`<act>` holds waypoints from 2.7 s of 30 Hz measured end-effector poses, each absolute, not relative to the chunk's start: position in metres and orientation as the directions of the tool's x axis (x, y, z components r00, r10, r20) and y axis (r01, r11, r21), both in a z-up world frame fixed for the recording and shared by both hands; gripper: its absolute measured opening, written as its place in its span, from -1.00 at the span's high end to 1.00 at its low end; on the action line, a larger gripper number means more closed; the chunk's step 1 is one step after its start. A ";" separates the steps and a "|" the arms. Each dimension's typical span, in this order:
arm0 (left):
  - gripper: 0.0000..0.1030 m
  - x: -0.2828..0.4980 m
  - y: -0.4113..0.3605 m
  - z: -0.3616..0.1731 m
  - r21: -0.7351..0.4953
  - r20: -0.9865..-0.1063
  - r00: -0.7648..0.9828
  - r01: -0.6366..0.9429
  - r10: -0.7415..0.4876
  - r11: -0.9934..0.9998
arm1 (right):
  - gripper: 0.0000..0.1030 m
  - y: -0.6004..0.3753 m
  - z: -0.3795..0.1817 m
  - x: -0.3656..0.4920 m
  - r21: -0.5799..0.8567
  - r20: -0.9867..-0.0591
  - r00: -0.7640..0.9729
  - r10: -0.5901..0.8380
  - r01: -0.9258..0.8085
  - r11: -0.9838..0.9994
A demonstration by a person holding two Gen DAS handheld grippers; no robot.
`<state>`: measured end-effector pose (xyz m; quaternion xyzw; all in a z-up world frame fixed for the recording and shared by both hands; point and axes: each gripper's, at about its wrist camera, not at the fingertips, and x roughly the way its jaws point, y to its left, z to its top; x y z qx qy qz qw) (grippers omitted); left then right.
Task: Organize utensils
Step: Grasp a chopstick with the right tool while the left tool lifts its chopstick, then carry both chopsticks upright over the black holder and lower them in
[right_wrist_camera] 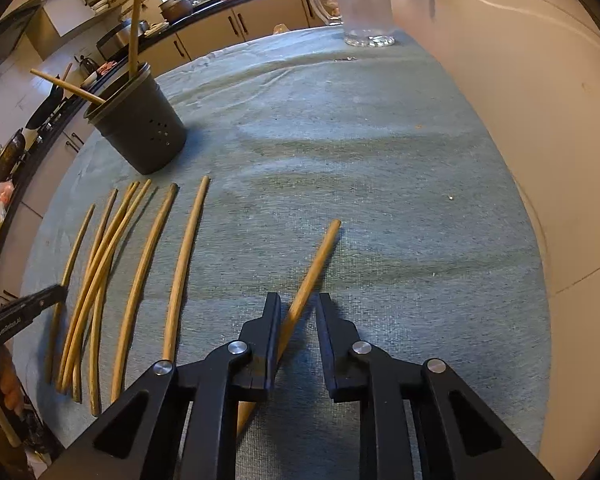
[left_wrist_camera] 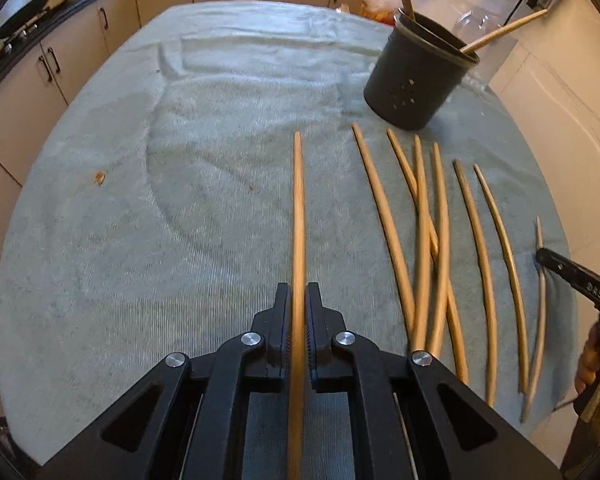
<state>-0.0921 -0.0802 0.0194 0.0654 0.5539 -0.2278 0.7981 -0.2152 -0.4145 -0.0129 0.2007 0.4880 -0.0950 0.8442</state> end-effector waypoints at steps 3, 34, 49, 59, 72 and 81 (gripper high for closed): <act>0.77 -0.090 -0.087 0.027 -0.104 -0.920 0.287 0.477 -0.267 0.873 | 0.62 -0.414 -0.013 -0.211 0.234 -0.873 0.486 0.032 0.360 0.903; 0.90 -0.070 -0.102 0.090 -0.075 -0.758 0.531 0.506 -0.379 0.859 | 0.88 -0.415 0.029 -0.178 0.336 -0.827 0.557 0.071 0.391 0.857; 0.90 -0.174 -0.046 0.171 -0.066 -0.448 0.769 0.480 -0.456 0.875 | 0.88 -0.367 0.125 -0.284 0.243 -0.431 0.880 -0.198 0.325 0.914; 0.90 -0.197 -0.031 0.184 -0.076 -0.459 0.746 0.508 -0.482 0.858 | 0.88 -0.353 0.142 -0.309 0.215 -0.427 0.888 -0.173 0.285 0.934; 0.90 -0.220 -0.016 0.208 -0.097 -0.424 0.739 0.539 -0.524 0.837 | 0.88 -0.345 0.154 -0.311 0.203 -0.403 0.902 -0.158 0.256 0.945; 0.90 -0.220 -0.016 0.227 -0.100 -0.388 0.737 0.563 -0.554 0.820 | 0.88 -0.348 0.168 -0.308 0.204 -0.378 0.912 -0.161 0.252 0.946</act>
